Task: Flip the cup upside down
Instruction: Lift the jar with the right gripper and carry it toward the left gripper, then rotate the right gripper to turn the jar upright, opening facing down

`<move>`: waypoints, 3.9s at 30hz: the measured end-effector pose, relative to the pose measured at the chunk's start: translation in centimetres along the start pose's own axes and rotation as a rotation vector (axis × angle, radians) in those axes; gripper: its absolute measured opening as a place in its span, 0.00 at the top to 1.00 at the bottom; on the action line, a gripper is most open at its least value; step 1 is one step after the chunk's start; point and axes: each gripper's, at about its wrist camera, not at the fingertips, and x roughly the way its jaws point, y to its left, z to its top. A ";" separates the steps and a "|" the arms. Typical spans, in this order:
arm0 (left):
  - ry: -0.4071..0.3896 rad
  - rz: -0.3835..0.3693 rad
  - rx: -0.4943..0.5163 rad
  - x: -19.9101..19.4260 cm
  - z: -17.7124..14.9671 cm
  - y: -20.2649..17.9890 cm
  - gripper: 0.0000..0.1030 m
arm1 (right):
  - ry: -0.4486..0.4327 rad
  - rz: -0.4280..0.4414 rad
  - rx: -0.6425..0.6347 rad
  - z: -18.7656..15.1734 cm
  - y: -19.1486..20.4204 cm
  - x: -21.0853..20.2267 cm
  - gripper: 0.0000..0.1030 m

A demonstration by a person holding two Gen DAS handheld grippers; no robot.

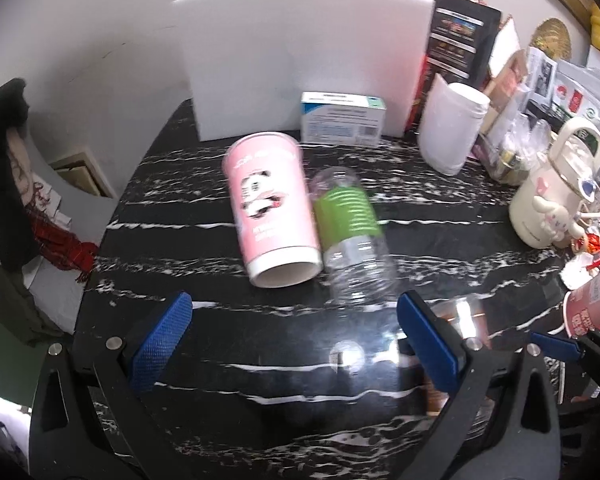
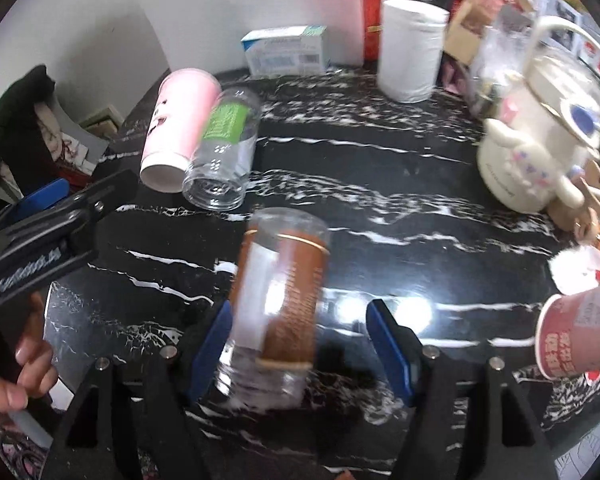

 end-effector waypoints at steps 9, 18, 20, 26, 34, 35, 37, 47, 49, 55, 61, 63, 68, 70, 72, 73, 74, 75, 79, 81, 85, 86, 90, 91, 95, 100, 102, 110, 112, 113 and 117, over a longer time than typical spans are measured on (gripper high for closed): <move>0.091 -0.108 0.054 1.5 0.3 -6.7 0.01 | 0.020 -0.003 0.103 -2.0 -5.4 -0.4 0.32; 0.199 -0.099 0.069 4.6 -0.3 -11.4 0.01 | 0.042 0.049 0.181 -3.5 -9.0 0.5 0.32; 0.235 -0.094 0.058 5.5 -0.4 -11.7 0.01 | 0.042 0.070 0.198 -3.5 -9.6 0.9 0.32; 0.299 -0.028 0.072 7.6 -1.1 -12.1 0.01 | 0.060 0.111 0.212 -3.4 -10.1 2.0 0.32; 0.370 -0.045 0.067 9.4 -1.7 -12.1 0.01 | 0.070 0.132 0.208 -3.2 -10.2 2.9 0.32; 0.377 -0.048 0.070 9.6 -1.8 -12.2 0.01 | 0.071 0.134 0.208 -3.3 -10.2 3.0 0.32; 0.389 -0.057 0.075 10.0 -1.9 -12.5 0.01 | 0.075 0.134 0.212 -3.3 -10.3 3.2 0.32; 0.413 -0.092 0.087 10.6 -2.0 -12.8 0.13 | 0.075 0.139 0.213 -3.3 -10.3 3.1 0.32; 0.413 -0.099 0.094 10.6 -2.1 -12.9 0.22 | 0.074 0.140 0.210 -3.3 -10.2 3.1 0.32; 0.368 -0.172 0.098 10.0 -2.3 -12.9 0.39 | 0.070 0.143 0.209 -3.3 -10.0 3.1 0.32; 0.372 -0.191 0.105 9.8 -2.3 -12.9 0.40 | 0.069 0.143 0.214 -3.4 -10.1 3.1 0.32; 0.369 -0.200 0.107 9.6 -2.1 -12.8 0.40 | 0.068 0.143 0.213 -3.4 -10.1 3.1 0.32; 0.326 -0.214 0.113 8.0 -1.3 -12.6 0.40 | 0.063 0.148 0.212 -3.3 -10.1 2.9 0.32; 0.300 -0.214 0.115 7.4 -0.8 -12.5 0.40 | 0.062 0.151 0.210 -3.3 -10.0 2.8 0.32; 0.266 -0.217 0.115 6.6 -0.2 -12.5 0.41 | 0.062 0.152 0.210 -3.3 -10.0 2.8 0.32; 0.249 -0.216 0.117 6.3 0.1 -12.5 0.41 | 0.061 0.152 0.210 -3.3 -10.0 2.8 0.32; 0.226 -0.210 0.123 6.0 0.4 -12.6 0.41 | 0.059 0.152 0.210 -3.2 -10.0 2.8 0.32; 0.195 -0.205 0.130 5.5 0.8 -12.6 0.41 | 0.058 0.152 0.210 -3.2 -10.0 2.8 0.32; 0.094 -0.176 0.150 4.0 2.2 -12.7 0.42 | 0.049 0.147 0.202 -3.1 -10.0 2.6 0.32; 0.030 -0.165 0.158 3.3 3.0 -12.7 0.43 | 0.043 0.142 0.196 -2.9 -10.0 2.6 0.32; -0.095 -0.130 0.172 2.6 4.5 -12.9 0.43 | 0.023 0.133 0.192 -2.5 -10.0 2.5 0.32; -0.115 -0.132 0.166 2.8 4.9 -12.9 0.43 | 0.012 0.135 0.192 -2.3 -9.9 2.4 0.32; -0.106 -0.167 0.121 4.6 6.5 -12.8 0.43 | -0.018 0.144 0.195 -1.8 -9.9 2.2 0.32; -0.103 -0.170 0.116 5.0 6.6 -12.8 0.43 | -0.021 0.142 0.194 -1.7 -9.9 2.3 0.32; -0.064 -0.166 0.108 7.1 7.9 -12.6 0.44 | -0.024 0.142 0.191 -1.1 -9.8 2.6 0.32; -0.025 -0.150 0.123 8.9 8.6 -12.7 0.43 | -0.026 0.148 0.188 -0.9 -9.8 2.8 0.32; -0.015 -0.146 0.138 9.3 9.0 -12.9 0.43 | -0.025 0.149 0.187 -0.8 -9.8 2.8 0.32; 0.013 -0.155 0.169 10.6 10.2 -13.6 0.44 | -0.023 0.154 0.181 0.2 -9.5 3.5 0.32; 0.015 -0.162 0.172 10.8 10.6 -13.6 0.44 | -0.025 0.155 0.178 0.4 -9.5 3.5 0.32; 0.016 -0.164 0.176 11.0 10.9 -13.6 0.44 | -0.025 0.155 0.176 0.5 -9.5 3.6 0.32; 0.016 -0.154 0.196 11.3 11.3 -13.9 0.44 | -0.028 0.156 0.168 0.7 -9.4 3.6 0.32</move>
